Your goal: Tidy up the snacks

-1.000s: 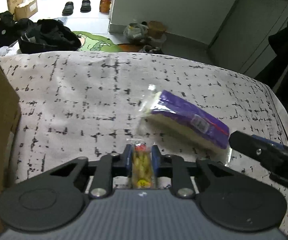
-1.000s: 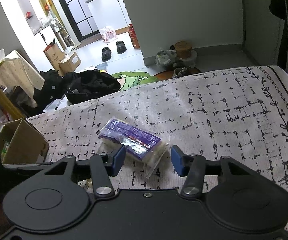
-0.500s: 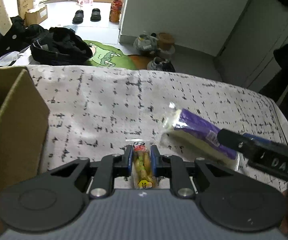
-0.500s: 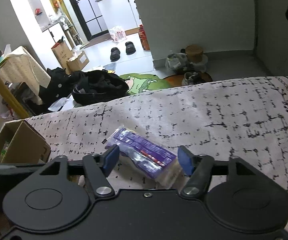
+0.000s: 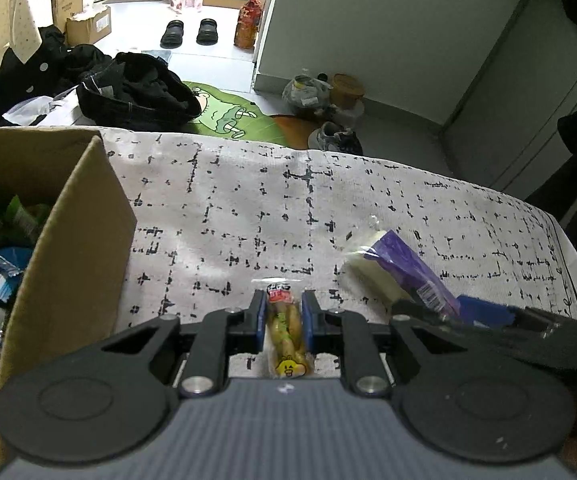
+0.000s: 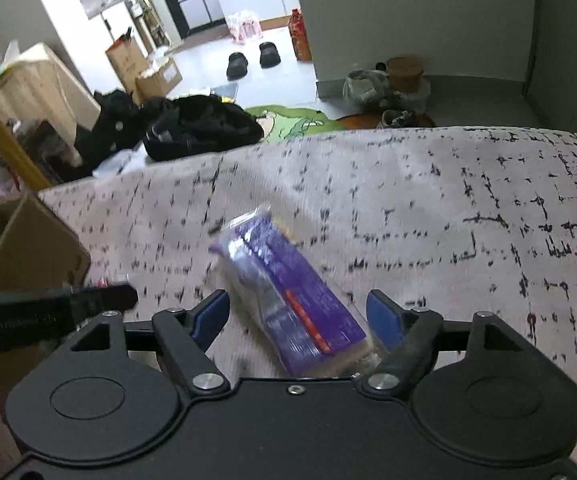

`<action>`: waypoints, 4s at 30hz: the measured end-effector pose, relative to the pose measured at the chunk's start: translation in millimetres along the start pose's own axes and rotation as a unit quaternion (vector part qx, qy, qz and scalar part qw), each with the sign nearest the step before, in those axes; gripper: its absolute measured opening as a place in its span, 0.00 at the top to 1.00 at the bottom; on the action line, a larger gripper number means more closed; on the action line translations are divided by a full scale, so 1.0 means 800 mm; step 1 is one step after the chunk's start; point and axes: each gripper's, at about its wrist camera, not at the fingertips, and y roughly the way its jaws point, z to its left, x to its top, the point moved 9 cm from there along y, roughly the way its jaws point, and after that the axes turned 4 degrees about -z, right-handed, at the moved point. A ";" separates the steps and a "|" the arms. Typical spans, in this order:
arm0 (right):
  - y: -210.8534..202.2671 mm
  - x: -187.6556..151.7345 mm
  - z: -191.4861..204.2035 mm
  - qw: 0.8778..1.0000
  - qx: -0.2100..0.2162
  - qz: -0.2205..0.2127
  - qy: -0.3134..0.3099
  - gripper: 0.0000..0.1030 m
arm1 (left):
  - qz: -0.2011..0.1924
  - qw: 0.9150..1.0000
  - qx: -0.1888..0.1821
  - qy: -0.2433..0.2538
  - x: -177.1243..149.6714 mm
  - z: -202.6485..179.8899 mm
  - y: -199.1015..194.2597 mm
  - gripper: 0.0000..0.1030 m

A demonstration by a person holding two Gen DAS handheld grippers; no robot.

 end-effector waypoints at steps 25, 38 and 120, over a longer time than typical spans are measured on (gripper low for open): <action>-0.081 -0.031 0.025 0.985 0.029 -0.041 0.167 0.69 | -0.034 0.998 -0.030 0.050 -0.005 0.015 -0.077 0.84; -0.100 -0.010 0.078 0.978 0.070 -0.066 0.186 0.70 | -0.074 0.995 -0.049 0.039 0.016 0.042 -0.142 0.84; -0.183 -0.020 0.205 0.989 0.101 -0.062 0.094 0.16 | -0.066 0.996 0.055 -0.017 -0.007 0.240 -0.252 0.20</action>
